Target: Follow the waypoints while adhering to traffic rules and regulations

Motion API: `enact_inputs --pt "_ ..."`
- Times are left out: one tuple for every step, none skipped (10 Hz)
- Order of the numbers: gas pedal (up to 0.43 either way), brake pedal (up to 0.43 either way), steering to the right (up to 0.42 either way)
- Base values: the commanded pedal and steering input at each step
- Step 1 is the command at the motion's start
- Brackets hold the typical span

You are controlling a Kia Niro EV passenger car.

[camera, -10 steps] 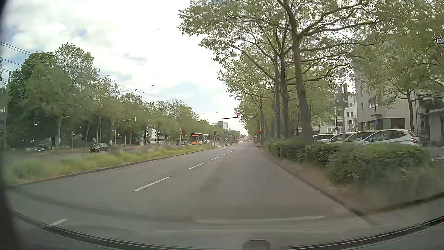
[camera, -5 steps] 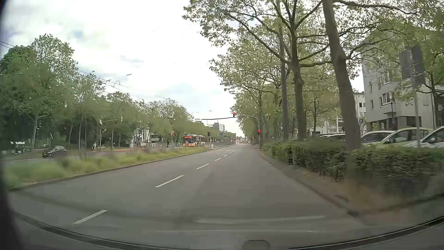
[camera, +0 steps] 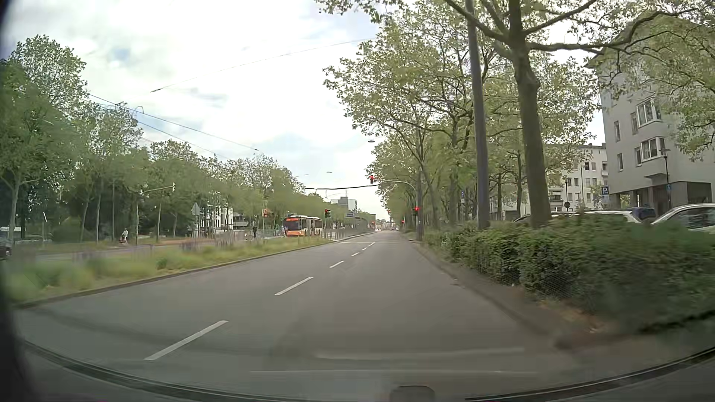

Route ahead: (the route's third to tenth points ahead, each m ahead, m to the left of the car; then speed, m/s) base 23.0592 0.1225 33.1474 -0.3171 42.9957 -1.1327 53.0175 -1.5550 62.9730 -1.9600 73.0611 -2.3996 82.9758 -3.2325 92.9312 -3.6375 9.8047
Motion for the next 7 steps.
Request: enact_inputs --pt "0.000 0.213 0.009" --pt "0.000 0.220 0.009" --pt "0.000 0.226 0.009" --pt "0.000 0.232 0.009" --pt "0.000 0.232 0.009" --pt "0.000 0.238 0.009" --pt "0.000 0.238 0.009"
